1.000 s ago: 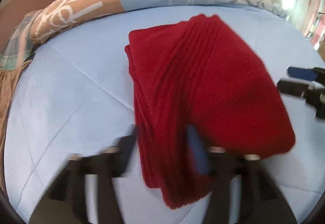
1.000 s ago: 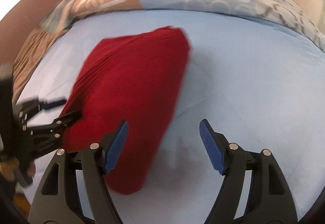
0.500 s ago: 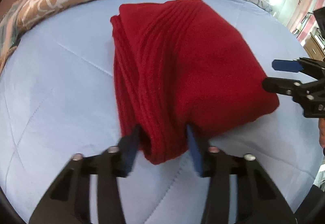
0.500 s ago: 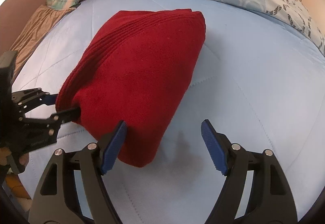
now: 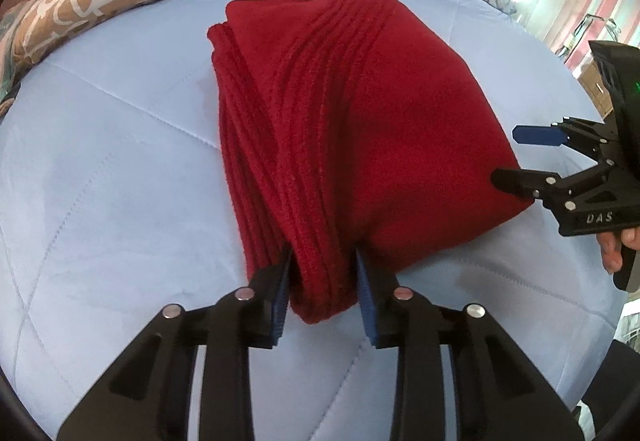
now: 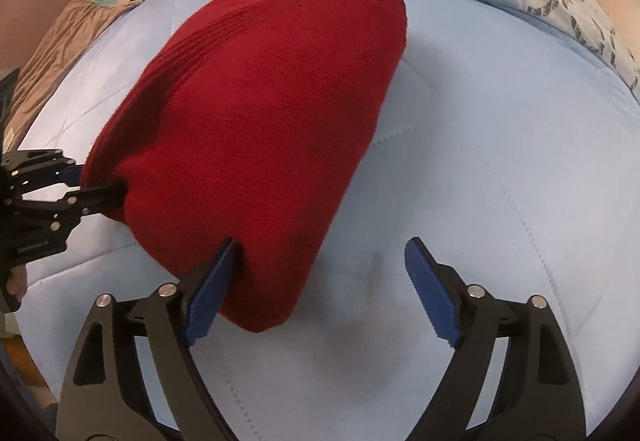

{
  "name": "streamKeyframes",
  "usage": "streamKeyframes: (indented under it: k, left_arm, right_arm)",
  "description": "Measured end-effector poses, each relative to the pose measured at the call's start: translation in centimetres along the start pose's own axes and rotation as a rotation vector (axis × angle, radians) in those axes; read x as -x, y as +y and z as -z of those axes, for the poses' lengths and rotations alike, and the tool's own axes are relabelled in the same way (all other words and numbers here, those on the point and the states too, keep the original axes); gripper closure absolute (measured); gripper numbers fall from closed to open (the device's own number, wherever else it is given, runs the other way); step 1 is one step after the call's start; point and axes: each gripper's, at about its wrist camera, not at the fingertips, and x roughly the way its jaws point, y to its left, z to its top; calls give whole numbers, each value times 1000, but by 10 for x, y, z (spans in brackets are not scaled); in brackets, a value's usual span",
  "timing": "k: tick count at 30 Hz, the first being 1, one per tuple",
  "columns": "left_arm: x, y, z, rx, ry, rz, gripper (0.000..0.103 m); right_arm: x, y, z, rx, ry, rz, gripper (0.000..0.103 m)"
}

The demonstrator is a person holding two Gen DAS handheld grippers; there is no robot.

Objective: Fold small clothes

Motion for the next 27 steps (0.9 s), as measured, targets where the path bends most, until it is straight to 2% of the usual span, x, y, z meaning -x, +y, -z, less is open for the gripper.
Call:
streamKeyframes:
  k: [3,4,5,8,12,14,16,17,21,23,26,27]
  left_arm:
    - [5,-1,1,1,6,-11,63]
    - [9,-3,1,-1,6,-28,56]
    - [14,-3,2,-7,-1,-52,48]
    - [29,-9,1,-10,-34,-148,35]
    - [33,-7,2,77,-29,-251,35]
    - [36,-3,5,153,-29,-276,28]
    - [40,2,7,219,-25,-320,20]
    - [41,4,7,234,-23,-336,17]
    - [50,6,0,237,-37,-428,12]
    - [54,10,-5,246,-54,-431,7]
    - [46,13,-14,262,-49,-380,7]
    - [43,11,-16,257,-43,-384,7]
  right_arm:
    - [2,1,-2,6,-1,-2,17]
    - [6,2,-3,15,-12,-4,18]
    - [11,3,-4,27,-20,-7,18]
    - [19,3,-6,32,-44,0,18]
    - [24,5,-4,18,-68,4,18]
    - [25,4,-4,-1,-87,18,17]
    - [28,2,-4,-37,-104,25,11]
    - [28,-1,-5,-54,-112,22,8]
    - [30,-14,-13,-127,-129,-12,7]
    - [31,-20,-16,-150,-140,-26,3]
    - [22,-25,-25,-161,-129,-33,3]
    - [20,-25,-28,-158,-131,-31,3]
